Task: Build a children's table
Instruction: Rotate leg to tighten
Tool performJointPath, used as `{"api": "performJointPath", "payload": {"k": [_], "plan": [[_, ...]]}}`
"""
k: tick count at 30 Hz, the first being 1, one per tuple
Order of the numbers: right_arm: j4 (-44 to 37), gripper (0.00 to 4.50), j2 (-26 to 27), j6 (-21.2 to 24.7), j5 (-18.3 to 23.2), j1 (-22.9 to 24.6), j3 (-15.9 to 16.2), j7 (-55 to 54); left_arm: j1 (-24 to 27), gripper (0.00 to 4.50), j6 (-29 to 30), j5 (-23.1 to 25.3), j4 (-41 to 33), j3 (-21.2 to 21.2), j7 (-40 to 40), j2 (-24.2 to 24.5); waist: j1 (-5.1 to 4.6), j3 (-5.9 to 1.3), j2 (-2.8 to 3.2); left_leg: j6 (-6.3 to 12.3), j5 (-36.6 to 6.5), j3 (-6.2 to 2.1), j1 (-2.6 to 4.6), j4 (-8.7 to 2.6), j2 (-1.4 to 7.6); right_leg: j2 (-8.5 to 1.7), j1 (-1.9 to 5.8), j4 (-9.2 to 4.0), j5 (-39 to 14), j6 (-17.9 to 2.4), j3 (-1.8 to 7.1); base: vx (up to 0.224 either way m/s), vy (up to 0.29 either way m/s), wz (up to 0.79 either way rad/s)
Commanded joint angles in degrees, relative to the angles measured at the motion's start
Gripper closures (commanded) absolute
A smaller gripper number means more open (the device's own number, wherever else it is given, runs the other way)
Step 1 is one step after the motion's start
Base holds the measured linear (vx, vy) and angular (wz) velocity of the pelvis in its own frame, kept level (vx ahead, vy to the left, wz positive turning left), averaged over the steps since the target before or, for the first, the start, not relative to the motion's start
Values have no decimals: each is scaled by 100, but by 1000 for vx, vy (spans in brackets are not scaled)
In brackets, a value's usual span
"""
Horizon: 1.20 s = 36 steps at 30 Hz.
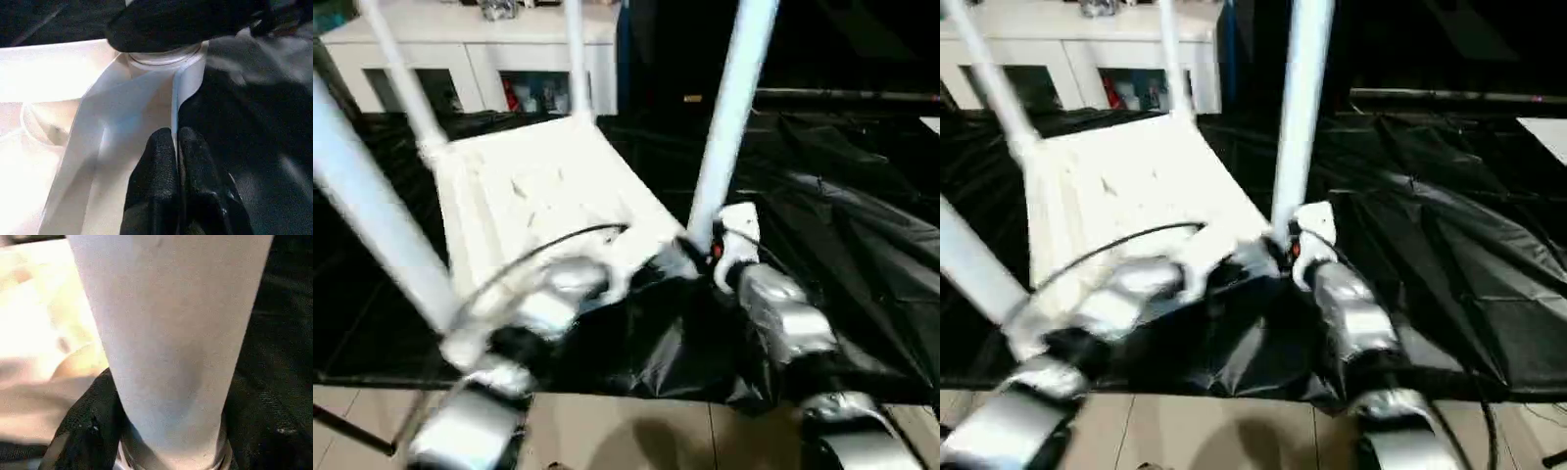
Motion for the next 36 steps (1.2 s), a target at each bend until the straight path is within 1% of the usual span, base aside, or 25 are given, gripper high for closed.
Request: {"api": "performJointPath", "payload": {"k": [1, 2, 3, 4, 5, 6, 7, 8, 9, 10, 12, 13, 14, 15, 16, 17, 18, 19, 20, 22, 23, 28, 30, 34, 36], "plan": [[253, 203, 155, 299, 70, 107, 35, -82, -95, 450, -64, -35, 45, 103, 305, -48, -12, -372, -96, 12, -1871, -25, 114, -405, 54, -231, 184, -519, -2289, -844, 154, 0, 0, 0], [201, 203, 234, 254, 105, 96, 53, -8, -107, 450, -109, -48, 54, 97, 231, -87, -9, -374, -91, 28, -1844, -27, 101, -408, 54, -234, 198, -507, -2221, -868, 155, 0, 0, 0], [159, 169, 261, 172, 146, 91, 51, 65, -97, 450, -180, -59, 50, 95, 140, -85, -6, -378, -87, 52, -1802, -27, 87, -410, 56, -233, 210, -495, -2110, -892, 153, 0, 0, 0], [93, 169, 249, 109, 209, 89, 66, 250, -56, 450, -228, -80, 2, 92, 5, -46, -5, -377, -88, 59, -1806, -25, 91, -406, 55, -232, 204, -498, -2093, -902, 153, 0, 0, 0], [60, 135, 226, 88, 252, 83, 75, 379, -33, 450, -248, -90, -29, 90, -70, -15, -5, -378, -83, 86, -1796, -24, 80, -408, 54, -234, 222, -488, -2030, -929, 151, 0, 0, 0], [35, 135, 186, 66, 245, 79, 107, 471, -16, 450, -295, -95, -48, 79, -136, 12, -4, -377, -99, 95, -1800, -21, 78, -404, 53, -234, 223, -492, -2040, -926, 148, 0, 0, 0], [11, 132, 133, 35, 219, 78, 152, 566, 11, 450, -351, -111, -79, 63, -233, 45, 3, -376, -89, 106, -1794, -21, 89, -404, 58, -238, 221, -488, -2043, -941, 150, 0, 0, 0], [-2, 127, 81, 26, 183, 66, 182, 637, 18, 450, -377, -130, -68, 53, -296, 72, -3, -374, -112, 118, -1795, -18, 84, -404, 58, -237, 220, -492, -2058, -943, 150, 0, 0, 0], [-30, 118, 0, 19, 160, 57, 219, 784, 41, 450, -413, -142, -80, 44, -362, 123, 1, -377, -103, 118, -1738, -23, 73, -404, 58, -242, 234, -480, -2040, -953, 149, 0, 0, 0], [-117, 104, -157, 62, 184, 60, 300, 1153, 96, 450, -458, -179, -137, 29, -539, 220, 6, -376, -98, 119, -1731, -23, 80, -404, 61, -242, 227, -484, -2043, -952, 148, 0, 0, 0], [-223, 94, -387, 30, 164, 68, 415, 1588, 167, 450, -547, -225, -221, 12, -768, 344, 19, -371, -120, 157, -1747, -17, 73, -394, 62, -245, 242, -480, -2049, -966, 147, 0, 0, 0], [-266, 76, -536, -46, 106, 69, 486, 1808, 207, 450, -621, -257, -270, 4, -916, 412, 23, -375, -122, 179, -1677, -14, 65, -391, 66, -250, 244, -473, -2015, -970, 152, 0, 0, 0], [-284, 76, -607, -84, 79, 73, 519, 1932, 230, 450, -653, -281, -301, 2, -1001, 445, 27, -377, -120, 179, -1647, -21, 63, -394, 72, -253, 251, -468, -1992, -985, 148, 0, 0, 0], [-407, 63, -955, -195, 49, 122, 700, 2593, 364, 450, -704, -423, -502, -10, -1434, 611, 29, -385, -112, 194, -1623, -19, 65, -389, 79, -251, 247, -456, -1925, -1020, 146, 0, 0, 0], [-407, 63, -955, -195, 49, 122, 700, 2593, 364, 450, -704, -423, -502, -10, -1434, 611, 38, -387, -101, 203, -1630, -21, 70, -387, 89, -249, 251, -447, -1883, -1046, 144, 0, 0, 0], [-582, 63, -1316, -204, 154, 189, 821, 3358, 497, 450, -764, -531, -694, -32, -1845, 806, 50, -385, -109, 253, -1586, -7, 65, -382, 106, -239, 259, -428, -1733, -1110, 152, 0, 0, 0], [-617, 63, -1382, -187, 189, 201, 834, 3512, 518, 450, -789, -539, -721, -39, -1912, 847, 72, -382, -106, 276, -1580, -5, 73, -374, 108, -233, 250, -427, -1695, -1131, 148, 0, 0, 0], [-619, 63, -1389, -188, 190, 203, 836, 3525, 520, 450, -790, -538, -723, -40, -1918, 852, 74, -381, -105, 293, -1538, 6, 60, -373, 108, -239, 251, -406, -1633, -1175, 156, 0, 0, 0], [-647, 63, -1496, -219, 199, 220, 877, 3717, 543, 450, -806, -543, -746, -51, -2010, 919, 76, -385, -122, 294, -1519, 9, 69, -371, 106, -233, 241, -404, -1635, -1191, 152, 0, 0, 0], [-688, 63, -1655, -254, 223, 240, 954, 4025, 578, 450, -814, -589, -795, -35, -2147, 1025, 93, -386, -119, 282, -1526, 0, 69, -371, 105, -239, 247, -397, -1681, -1197, 144, 0, 0, 0], [-697, 63, -1695, -263, 235, 242, 972, 4109, 587, 450, -812, -606, -812, -26, -2182, 1052, 101, -385, -124, 285, -1513, 3, 76, -370, 118, -246, 242, -394, -1654, -1207, 152, 0, 0, 0], [-674, 63, -1753, -256, 349, 227, 985, 4411, 689, 450, -766, -679, -993, 13, -2432, 1169, 92, -388, -129, 293, -1458, 7, 66, -365, 118, -246, 245, -373, -1558, -1275, 155, 0, 0, 0], [-635, 88, -1751, -270, 334, 218, 993, 4494, 717, 450, -760, -693, -1019, 22, -2484, 1195, 101, -394, -136, 309, -1395, 16, 70, -353, 111, -240, 244, -370, -1514, -1282, 158, 0, 0, 0], [-575, 108, -1718, -289, 341, 211, 986, 4517, 735, 450, -757, -694, -1027, 21, -2502, 1201, 107, -390, -135, 298, -1388, 15, 71, -357, 113, -244, 241, -370, -1551, -1268, 158, 0, 0, 0], [-565, 134, -1720, -303, 324, 212, 1003, 4517, 739, 450, -754, -696, -1030, 16, -2503, 1202, 107, -393, -137, 295, -1378, 17, 72, -354, 111, -241, 242, -367, -1546, -1265, 160, 0, 0, 0]]}}
